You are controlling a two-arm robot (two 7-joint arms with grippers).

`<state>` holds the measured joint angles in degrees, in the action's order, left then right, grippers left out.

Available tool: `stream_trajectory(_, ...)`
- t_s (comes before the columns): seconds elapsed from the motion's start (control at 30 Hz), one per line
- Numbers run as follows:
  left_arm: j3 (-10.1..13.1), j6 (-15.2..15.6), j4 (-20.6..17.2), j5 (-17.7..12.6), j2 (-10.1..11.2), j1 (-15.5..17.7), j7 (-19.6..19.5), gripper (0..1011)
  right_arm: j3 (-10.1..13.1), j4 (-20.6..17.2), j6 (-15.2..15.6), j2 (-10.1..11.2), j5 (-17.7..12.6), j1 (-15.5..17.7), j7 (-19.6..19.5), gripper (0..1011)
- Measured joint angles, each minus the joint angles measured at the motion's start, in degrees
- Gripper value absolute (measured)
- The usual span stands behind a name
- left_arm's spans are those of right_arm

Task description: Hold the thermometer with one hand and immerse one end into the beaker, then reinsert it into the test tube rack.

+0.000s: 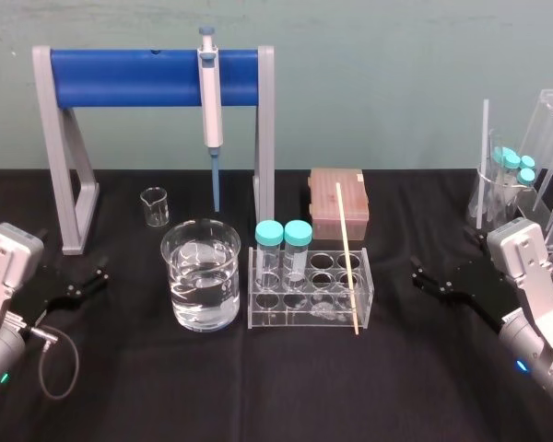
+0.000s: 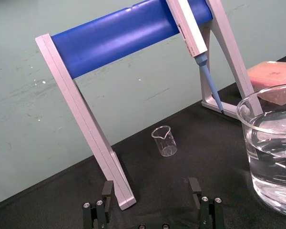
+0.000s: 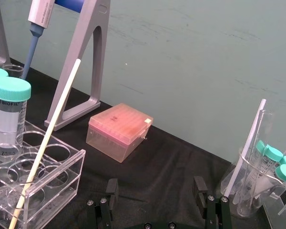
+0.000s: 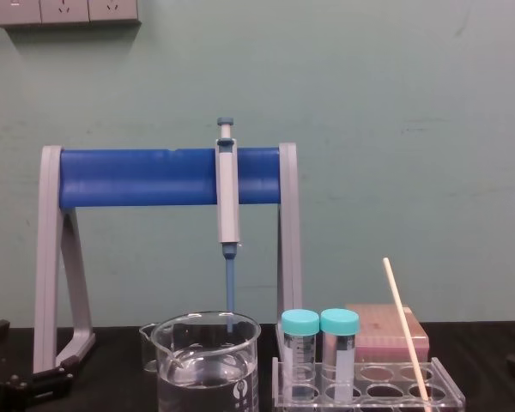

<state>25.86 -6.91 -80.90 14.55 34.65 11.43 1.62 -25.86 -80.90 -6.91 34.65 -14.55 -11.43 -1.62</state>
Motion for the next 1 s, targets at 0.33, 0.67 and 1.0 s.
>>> stream_trajectory(0.33, 0.00, 0.00, 0.00, 0.00, 0.00, 0.00, 0.00, 1004, 0.00, 0.00, 0.00, 0.00, 0.00, 0.00, 0.00, 1003)
stream_trajectory(0.67, 0.00, 0.00, 0.00, 0.00, 0.00, 0.00, 0.00, 1004, 0.00, 0.00, 0.00, 0.00, 0.00, 0.00, 0.00, 1003)
stream_trajectory(1.0, 0.00, 0.00, 0.00, 0.00, 0.00, 0.00, 0.00, 1004, 0.00, 0.00, 0.00, 0.00, 0.00, 0.00, 0.00, 1003)
